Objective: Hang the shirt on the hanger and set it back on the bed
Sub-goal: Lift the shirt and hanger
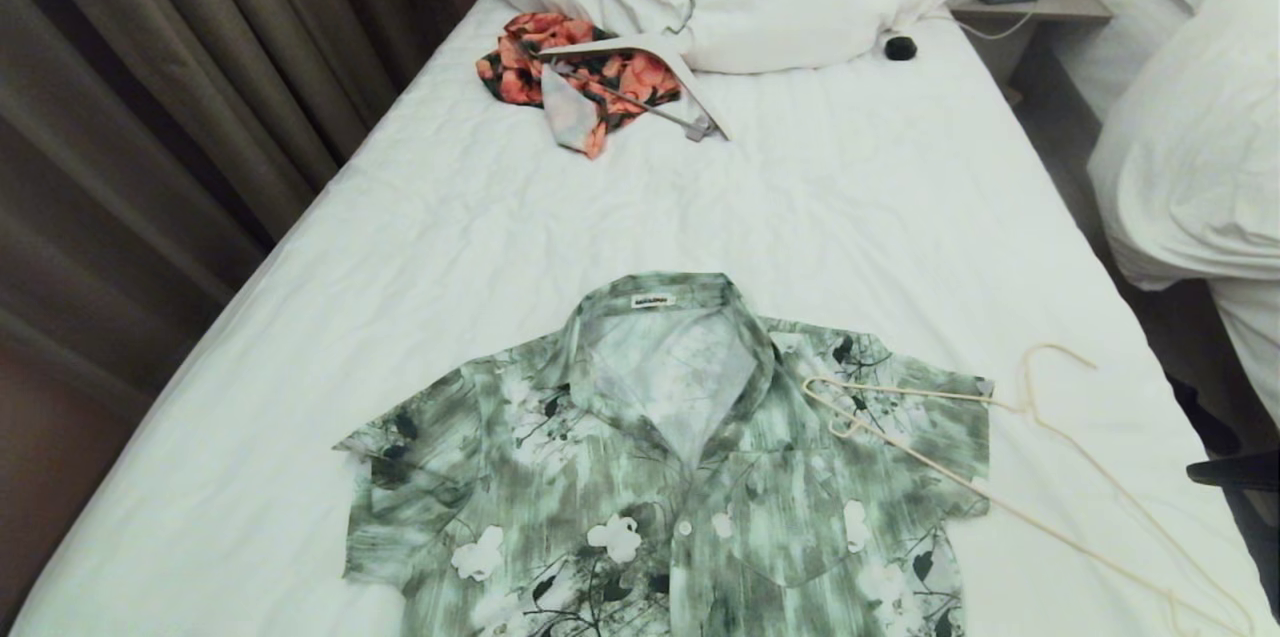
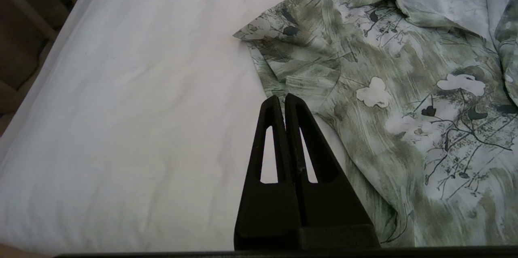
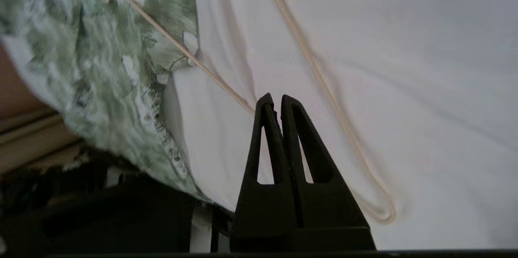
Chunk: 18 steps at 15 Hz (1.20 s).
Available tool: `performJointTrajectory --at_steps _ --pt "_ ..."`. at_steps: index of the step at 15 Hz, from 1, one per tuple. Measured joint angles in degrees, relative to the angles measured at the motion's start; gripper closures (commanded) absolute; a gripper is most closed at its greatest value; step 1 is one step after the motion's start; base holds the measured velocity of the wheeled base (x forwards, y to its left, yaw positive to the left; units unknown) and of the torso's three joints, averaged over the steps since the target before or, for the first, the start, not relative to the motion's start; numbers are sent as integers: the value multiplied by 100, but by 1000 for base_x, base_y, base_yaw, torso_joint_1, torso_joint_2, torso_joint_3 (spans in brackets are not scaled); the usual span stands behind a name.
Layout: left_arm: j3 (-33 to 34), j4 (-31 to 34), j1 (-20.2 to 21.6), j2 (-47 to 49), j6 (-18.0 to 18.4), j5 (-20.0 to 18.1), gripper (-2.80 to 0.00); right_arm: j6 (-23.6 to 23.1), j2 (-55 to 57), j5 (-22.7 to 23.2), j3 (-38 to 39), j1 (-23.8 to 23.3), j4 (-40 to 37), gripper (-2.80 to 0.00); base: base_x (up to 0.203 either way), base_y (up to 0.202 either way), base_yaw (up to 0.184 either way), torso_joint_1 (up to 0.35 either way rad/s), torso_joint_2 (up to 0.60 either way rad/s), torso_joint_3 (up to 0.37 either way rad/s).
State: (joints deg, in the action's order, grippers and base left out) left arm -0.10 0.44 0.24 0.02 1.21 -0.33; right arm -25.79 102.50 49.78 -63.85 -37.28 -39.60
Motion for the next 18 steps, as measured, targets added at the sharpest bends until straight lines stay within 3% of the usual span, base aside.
performJointTrajectory --at_steps 2,4,8,13,14,18 --pt "0 -2 0 0 0 0 0 -808 596 170 -422 -67 -501 0 0 0 0 0 0 0" --pt "0 0 0 0 0 -2 0 -1191 1033 198 -720 -73 -568 0 0 0 0 0 0 0" --pt "0 1 0 0 0 -2 0 -1489 1550 433 -905 58 -336 0 0 0 0 0 0 0" --pt "0 0 -2 0 0 0 0 -1440 1847 794 -966 372 -228 0 0 0 0 0 0 0" --pt "0 0 0 0 0 -2 0 -1482 1892 904 -968 408 -231 -280 0 0 0 0 0 0" --pt "0 0 -2 0 2 -2 0 -2208 1988 1195 -952 349 -278 -280 0 0 0 0 0 0"
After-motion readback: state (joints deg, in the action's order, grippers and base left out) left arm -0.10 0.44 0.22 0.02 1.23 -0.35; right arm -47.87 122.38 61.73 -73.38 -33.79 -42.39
